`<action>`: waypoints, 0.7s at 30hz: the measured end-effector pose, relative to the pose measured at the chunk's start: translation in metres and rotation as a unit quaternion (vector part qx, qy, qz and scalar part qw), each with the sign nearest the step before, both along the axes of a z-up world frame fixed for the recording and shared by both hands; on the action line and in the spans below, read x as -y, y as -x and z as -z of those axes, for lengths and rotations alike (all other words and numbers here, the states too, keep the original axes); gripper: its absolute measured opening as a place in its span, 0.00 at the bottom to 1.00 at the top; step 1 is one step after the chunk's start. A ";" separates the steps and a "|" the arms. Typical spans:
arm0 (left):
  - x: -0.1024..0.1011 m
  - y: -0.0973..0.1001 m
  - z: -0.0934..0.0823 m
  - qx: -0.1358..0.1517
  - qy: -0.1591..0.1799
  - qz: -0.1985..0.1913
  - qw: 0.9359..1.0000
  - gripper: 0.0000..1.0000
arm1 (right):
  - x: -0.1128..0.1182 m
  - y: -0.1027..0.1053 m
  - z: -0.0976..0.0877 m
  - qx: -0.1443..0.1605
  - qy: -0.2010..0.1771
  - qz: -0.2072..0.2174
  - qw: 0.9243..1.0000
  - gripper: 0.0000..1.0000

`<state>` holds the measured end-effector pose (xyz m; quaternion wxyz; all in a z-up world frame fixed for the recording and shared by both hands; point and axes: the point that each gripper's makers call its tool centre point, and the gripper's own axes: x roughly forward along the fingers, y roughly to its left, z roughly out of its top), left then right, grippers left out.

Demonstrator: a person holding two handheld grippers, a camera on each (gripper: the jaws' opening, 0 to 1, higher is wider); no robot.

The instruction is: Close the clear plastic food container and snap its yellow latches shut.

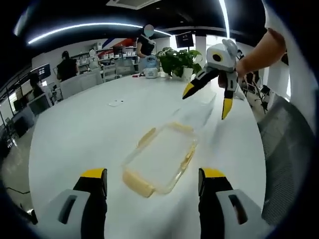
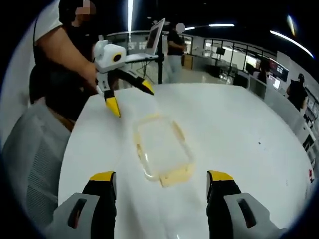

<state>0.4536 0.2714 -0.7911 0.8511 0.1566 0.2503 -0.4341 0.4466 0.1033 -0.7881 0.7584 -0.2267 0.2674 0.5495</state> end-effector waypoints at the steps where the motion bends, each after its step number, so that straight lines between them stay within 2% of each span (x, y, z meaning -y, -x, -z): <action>1: 0.000 -0.001 0.000 0.000 -0.001 0.002 1.000 0.76 | 0.000 0.001 0.001 -0.001 0.003 -0.005 1.000 0.74; 5: 0.001 -0.001 0.004 -0.001 -0.018 0.024 1.000 0.75 | -0.003 -0.001 0.003 -0.001 0.012 -0.017 1.000 0.74; 8: 0.000 -0.003 0.007 -0.011 -0.023 0.030 0.999 0.70 | -0.005 -0.004 0.004 0.002 0.021 -0.030 0.999 0.74; 11: -0.001 -0.004 0.008 -0.011 -0.025 0.036 0.999 0.71 | -0.009 -0.006 0.006 0.003 0.027 -0.038 0.999 0.73; 13: -0.003 -0.004 0.012 -0.009 -0.042 0.046 0.998 0.71 | -0.010 -0.007 0.006 0.002 0.027 -0.040 0.999 0.73; 21: 0.000 -0.001 0.022 -0.009 -0.068 0.083 0.994 0.71 | -0.016 -0.011 0.015 0.006 0.052 -0.071 0.996 0.73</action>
